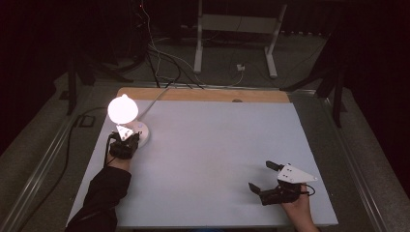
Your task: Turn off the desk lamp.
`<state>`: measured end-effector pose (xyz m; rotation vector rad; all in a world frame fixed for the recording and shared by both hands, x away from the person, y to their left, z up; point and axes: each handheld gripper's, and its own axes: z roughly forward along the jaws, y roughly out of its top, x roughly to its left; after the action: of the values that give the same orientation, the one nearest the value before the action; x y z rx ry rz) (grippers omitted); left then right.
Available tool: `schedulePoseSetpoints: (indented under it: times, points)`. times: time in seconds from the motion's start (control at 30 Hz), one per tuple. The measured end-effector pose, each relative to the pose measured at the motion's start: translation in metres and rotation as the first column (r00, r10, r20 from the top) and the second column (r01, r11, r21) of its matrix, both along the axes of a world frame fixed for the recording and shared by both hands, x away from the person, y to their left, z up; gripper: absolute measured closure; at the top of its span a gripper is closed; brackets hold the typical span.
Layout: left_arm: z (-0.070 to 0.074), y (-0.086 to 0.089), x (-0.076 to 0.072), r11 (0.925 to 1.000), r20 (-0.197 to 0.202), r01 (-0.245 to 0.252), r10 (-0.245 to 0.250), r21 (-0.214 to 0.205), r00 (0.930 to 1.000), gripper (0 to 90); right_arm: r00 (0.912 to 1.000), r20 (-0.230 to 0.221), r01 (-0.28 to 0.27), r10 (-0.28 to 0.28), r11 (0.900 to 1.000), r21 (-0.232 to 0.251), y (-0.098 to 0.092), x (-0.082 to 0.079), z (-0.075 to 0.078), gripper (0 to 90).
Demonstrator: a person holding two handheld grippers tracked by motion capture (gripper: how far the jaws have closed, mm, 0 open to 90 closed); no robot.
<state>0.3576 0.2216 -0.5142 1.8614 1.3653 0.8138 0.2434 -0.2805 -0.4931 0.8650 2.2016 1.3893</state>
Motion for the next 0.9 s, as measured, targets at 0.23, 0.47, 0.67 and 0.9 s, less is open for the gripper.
schedulePoseSetpoints:
  times: [0.23,0.47,0.67,0.9]
  points:
    - [-0.001,-0.002,0.0,0.9997,0.005,0.007,-0.007,0.022,1.0,90.0,1.0,-0.002,0.0,0.0,1.0,-0.003,0.0,0.0,0.0,0.0]
    - [-0.001,0.0,0.0,0.9999,-0.001,0.01,-0.01,0.009,1.0,90.0,1.0,-0.003,-0.001,0.001,1.0,-0.006,0.0,0.0,0.0,0.0]
    - [0.008,0.003,-0.007,0.9997,0.065,-0.002,0.004,-0.023,0.9979,90.0,1.0,0.0,-0.002,0.002,1.0,-0.001,0.0,0.0,0.0,0.0]
    - [0.018,0.002,-0.012,0.9993,0.092,0.005,-0.001,-0.037,0.9957,90.0,1.0,-0.002,0.001,-0.001,1.0,0.004,-0.001,0.0,0.001,0.0]
